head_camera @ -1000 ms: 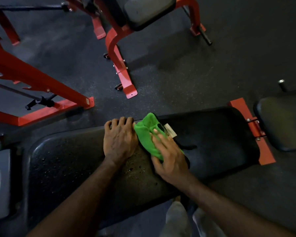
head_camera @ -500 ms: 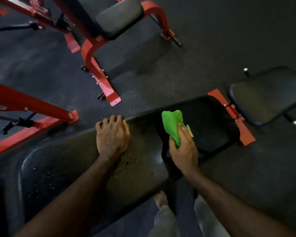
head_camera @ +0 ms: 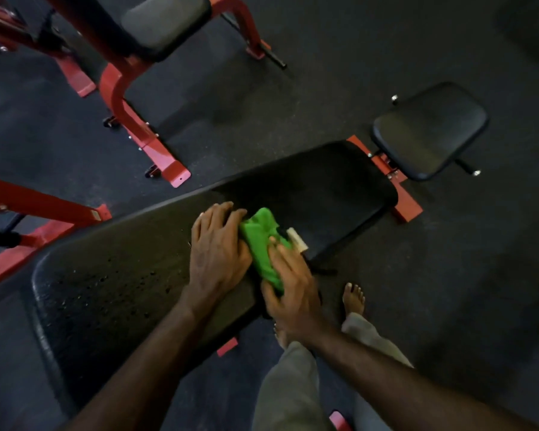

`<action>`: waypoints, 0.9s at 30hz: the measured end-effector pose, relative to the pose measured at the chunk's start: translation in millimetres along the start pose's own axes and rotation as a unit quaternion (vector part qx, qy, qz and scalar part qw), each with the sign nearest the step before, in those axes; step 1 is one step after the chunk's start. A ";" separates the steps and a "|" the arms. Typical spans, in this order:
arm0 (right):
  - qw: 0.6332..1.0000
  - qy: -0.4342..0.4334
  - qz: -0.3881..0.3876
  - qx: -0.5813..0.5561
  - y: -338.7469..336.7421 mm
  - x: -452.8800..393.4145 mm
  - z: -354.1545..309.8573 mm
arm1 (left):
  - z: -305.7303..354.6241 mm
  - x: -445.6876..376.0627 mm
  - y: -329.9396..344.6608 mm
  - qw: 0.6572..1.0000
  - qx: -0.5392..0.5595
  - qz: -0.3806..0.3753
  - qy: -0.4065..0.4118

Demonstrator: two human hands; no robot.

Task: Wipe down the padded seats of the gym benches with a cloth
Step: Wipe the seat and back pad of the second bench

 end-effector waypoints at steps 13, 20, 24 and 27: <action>0.996 -0.028 -0.069 0.056 -5.9 5.7 -1.1 | -14.7 39.7 -46.2 0.999 -0.032 0.002 -0.041; 0.992 0.020 -0.115 0.041 24.9 10.6 -53.3 | -26.7 72.3 -65.0 0.997 -0.038 0.015 -0.072; 0.992 0.067 -0.086 0.060 9.5 -3.6 -23.0 | -42.2 83.7 -81.1 0.995 -0.035 0.027 -0.093; 0.978 0.196 -0.025 0.072 26.3 9.6 -50.6 | -58.8 94.1 -90.9 0.992 -0.038 0.044 -0.109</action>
Point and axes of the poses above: each hand's wrist, its own x-axis away from the middle knuckle, its own y-axis out of the palm, z = x × y, the point moved 7 cm from there along -x, towards the middle knuckle, and after that the axes turned 1 degree about x, right-handed, at the moved point
